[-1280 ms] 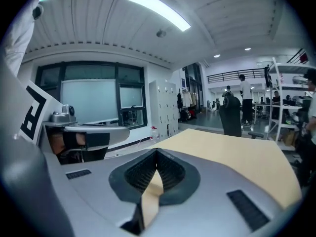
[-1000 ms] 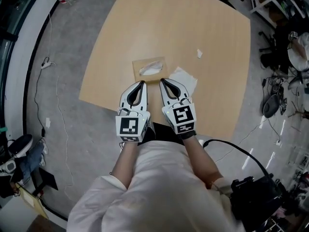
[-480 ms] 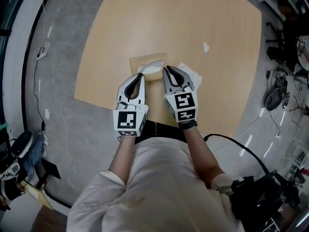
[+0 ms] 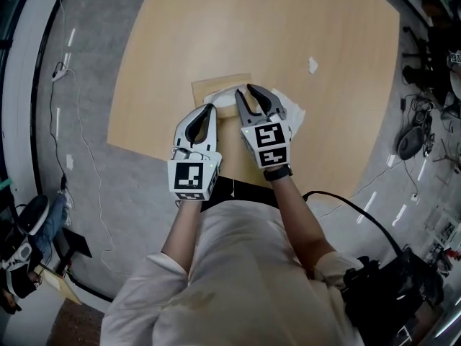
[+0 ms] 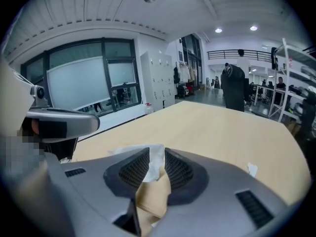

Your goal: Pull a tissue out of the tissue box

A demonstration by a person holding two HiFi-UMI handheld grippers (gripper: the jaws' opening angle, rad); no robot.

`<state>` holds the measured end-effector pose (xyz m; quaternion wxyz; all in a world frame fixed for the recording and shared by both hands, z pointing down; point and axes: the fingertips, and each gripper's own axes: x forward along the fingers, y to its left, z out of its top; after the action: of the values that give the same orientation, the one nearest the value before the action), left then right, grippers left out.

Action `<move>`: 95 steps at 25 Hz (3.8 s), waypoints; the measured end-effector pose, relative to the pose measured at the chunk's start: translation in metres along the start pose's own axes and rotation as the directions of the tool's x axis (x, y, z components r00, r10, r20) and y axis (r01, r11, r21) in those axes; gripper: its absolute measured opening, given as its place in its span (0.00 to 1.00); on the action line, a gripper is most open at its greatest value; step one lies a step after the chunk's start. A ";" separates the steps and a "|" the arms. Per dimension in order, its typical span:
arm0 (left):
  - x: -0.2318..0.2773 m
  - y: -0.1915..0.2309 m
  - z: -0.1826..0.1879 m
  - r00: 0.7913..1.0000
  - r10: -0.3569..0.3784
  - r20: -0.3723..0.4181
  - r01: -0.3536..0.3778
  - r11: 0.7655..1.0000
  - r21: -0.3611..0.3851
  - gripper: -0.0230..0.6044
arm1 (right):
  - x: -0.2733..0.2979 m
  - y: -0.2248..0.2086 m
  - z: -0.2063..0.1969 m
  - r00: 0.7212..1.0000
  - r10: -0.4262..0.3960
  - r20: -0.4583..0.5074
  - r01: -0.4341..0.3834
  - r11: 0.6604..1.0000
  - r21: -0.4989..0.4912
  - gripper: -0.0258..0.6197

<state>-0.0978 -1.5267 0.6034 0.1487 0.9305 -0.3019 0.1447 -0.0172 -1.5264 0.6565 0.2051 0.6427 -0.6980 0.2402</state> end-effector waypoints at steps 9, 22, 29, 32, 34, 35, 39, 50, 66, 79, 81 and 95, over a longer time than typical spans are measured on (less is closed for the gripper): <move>-0.002 0.001 0.000 1.000 -0.004 0.009 0.004 1.000 -0.011 0.04 | -0.001 0.005 -0.003 1.000 -0.022 -0.009 0.022 0.999 -0.047 0.05; -0.032 -0.013 0.029 0.996 -0.027 0.085 0.026 1.000 0.013 0.04 | -0.055 0.026 0.052 0.990 -0.040 0.135 0.050 0.996 -0.071 0.05; -0.047 -0.033 0.040 0.990 -0.083 0.114 0.080 0.996 0.032 0.04 | -0.112 0.015 0.081 0.959 -0.139 0.245 0.162 0.984 -0.076 0.05; -0.044 -0.052 0.041 0.985 -0.132 0.114 0.125 0.990 0.059 0.04 | -0.136 -0.004 0.074 0.940 -0.223 0.257 0.247 0.967 -0.067 0.05; -0.041 -0.070 0.040 0.979 -0.178 0.103 0.170 0.982 0.079 0.04 | -0.150 -0.020 0.061 0.929 -0.276 0.245 0.294 0.955 -0.040 0.05; -0.039 -0.079 0.039 0.975 -0.199 0.099 0.191 0.978 0.086 0.04 | -0.156 -0.027 0.053 0.924 -0.301 0.236 0.315 0.949 -0.024 0.05; -0.030 -0.114 0.035 0.959 -0.270 0.083 0.260 0.959 0.112 0.04 | -0.171 -0.058 0.011 0.902 -0.387 0.190 0.390 0.921 0.027 0.05; -0.029 -0.168 0.009 0.932 -0.363 0.004 0.357 0.919 0.167 0.04 | -0.179 -0.089 -0.085 0.882 -0.469 0.045 0.459 0.876 0.148 0.05; -0.126 -0.167 0.035 0.937 -0.318 0.145 0.287 0.937 0.198 0.04 | -0.260 -0.030 -0.035 0.836 -0.492 0.243 0.469 0.870 0.149 0.14; -0.213 -0.139 0.122 0.912 -0.149 0.382 0.088 0.981 0.171 0.04 | -0.322 0.093 0.087 0.818 -0.212 0.535 0.217 0.975 0.055 0.11; -0.214 -0.138 0.126 0.913 -0.112 0.393 0.055 0.986 0.155 0.04 | -0.326 0.095 0.093 0.820 -0.175 0.545 0.187 0.982 0.033 0.10; -0.233 -0.165 0.128 0.919 -0.022 0.393 -0.027 0.993 0.119 0.04 | -0.339 0.091 0.089 0.851 -0.115 0.512 0.160 0.986 -0.045 0.05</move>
<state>-0.1557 -1.3255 0.3716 0.0277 0.9475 -0.3175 -0.0269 -0.0752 -1.3034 0.3773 0.0582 0.7220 -0.6892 0.0172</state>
